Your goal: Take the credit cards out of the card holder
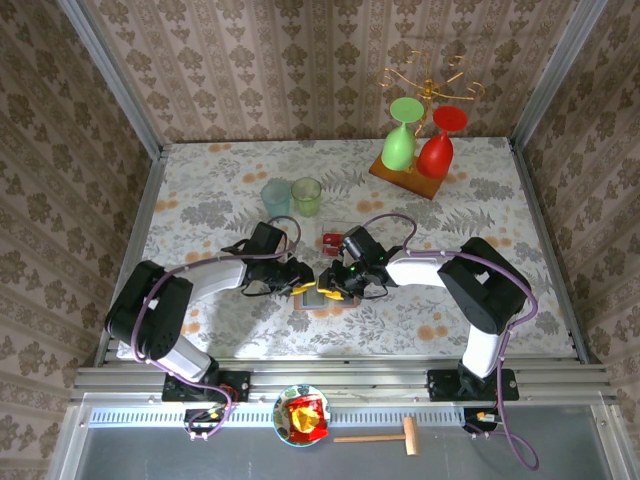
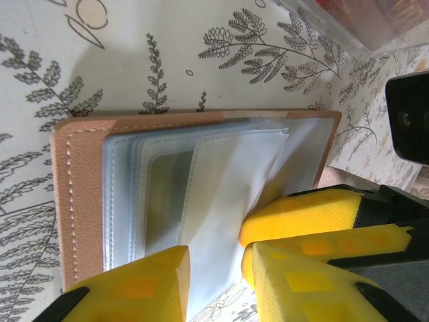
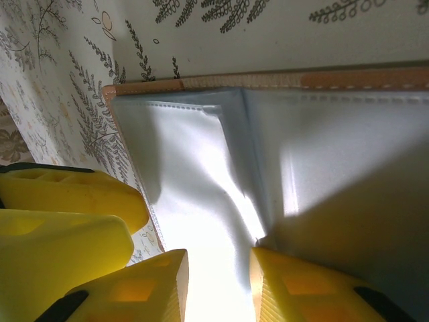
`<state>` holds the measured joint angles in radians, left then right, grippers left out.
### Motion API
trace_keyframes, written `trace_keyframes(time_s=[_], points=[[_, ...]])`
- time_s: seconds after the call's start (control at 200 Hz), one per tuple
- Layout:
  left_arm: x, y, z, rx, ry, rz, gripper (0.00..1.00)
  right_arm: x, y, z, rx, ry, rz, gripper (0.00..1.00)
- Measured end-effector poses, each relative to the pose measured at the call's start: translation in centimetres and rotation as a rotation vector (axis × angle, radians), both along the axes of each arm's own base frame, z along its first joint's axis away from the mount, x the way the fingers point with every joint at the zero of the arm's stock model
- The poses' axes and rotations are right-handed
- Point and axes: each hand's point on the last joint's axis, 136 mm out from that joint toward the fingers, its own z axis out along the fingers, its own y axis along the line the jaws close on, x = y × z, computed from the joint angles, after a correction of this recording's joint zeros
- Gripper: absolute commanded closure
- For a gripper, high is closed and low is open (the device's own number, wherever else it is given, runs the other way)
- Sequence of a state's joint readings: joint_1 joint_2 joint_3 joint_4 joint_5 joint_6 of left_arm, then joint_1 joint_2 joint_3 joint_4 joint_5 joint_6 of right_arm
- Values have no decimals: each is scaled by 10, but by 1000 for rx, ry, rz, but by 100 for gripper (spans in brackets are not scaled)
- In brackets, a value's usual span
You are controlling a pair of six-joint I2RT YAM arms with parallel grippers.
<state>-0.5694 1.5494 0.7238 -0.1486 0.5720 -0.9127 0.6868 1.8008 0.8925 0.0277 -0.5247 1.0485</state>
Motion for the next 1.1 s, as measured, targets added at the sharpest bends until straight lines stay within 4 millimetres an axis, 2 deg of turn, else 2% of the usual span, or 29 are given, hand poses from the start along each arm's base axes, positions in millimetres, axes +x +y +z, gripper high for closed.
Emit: trace_keyframes(time_s=[0.475, 0.6, 0.89, 1.1], points=[[-1, 3, -2, 46, 4, -3, 63, 0, -2, -1, -5, 5, -2, 74], [0, 2, -5, 50, 12, -6, 68, 0, -2, -1, -5, 5, -3, 75], [-1, 0, -8, 52, 21, -13, 69, 0, -2, -1, -6, 6, -3, 78], [1, -3, -4, 35, 13, -17, 67, 3, -4, -1, -5, 5, -10, 71]])
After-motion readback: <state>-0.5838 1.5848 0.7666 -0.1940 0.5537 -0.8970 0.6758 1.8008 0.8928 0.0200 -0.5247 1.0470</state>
